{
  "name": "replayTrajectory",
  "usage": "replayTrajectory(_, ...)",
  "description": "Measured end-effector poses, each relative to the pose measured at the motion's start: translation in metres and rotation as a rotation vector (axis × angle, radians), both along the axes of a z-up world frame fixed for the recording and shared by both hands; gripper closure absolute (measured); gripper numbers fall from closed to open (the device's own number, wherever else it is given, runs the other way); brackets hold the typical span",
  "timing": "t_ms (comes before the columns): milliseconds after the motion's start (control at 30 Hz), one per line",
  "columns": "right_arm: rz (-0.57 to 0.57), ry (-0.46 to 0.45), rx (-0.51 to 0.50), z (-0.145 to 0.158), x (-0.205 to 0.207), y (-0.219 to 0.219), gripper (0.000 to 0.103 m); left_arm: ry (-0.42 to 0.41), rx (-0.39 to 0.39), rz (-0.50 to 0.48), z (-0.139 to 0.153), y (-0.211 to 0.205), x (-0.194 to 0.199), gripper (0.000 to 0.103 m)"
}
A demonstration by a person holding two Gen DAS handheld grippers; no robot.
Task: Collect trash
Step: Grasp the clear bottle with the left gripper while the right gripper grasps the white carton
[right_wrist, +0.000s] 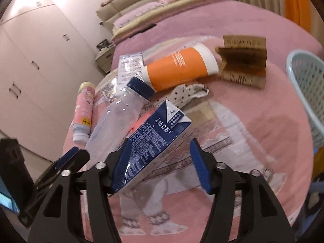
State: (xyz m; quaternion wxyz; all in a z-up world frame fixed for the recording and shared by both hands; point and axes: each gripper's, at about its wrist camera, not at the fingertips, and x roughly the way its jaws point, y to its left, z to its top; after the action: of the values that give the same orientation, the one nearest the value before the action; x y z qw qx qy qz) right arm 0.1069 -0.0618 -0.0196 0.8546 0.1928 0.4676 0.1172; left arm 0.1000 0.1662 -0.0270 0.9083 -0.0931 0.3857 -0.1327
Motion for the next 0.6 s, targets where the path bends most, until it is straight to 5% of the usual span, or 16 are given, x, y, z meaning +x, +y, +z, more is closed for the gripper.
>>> replayTrajectory(367, -0.024, 0.073, 0.032, -0.004, 0.012, 0.02, 0.037, 0.041, 0.007, -0.058, -0.01, -0.011, 0.017, 0.032)
replayTrajectory(600, -0.025, 0.142, 0.152, -0.023, 0.029, 0.004, 0.03, 0.05, -0.014, -0.061, -0.012, -0.009, 0.016, 0.032)
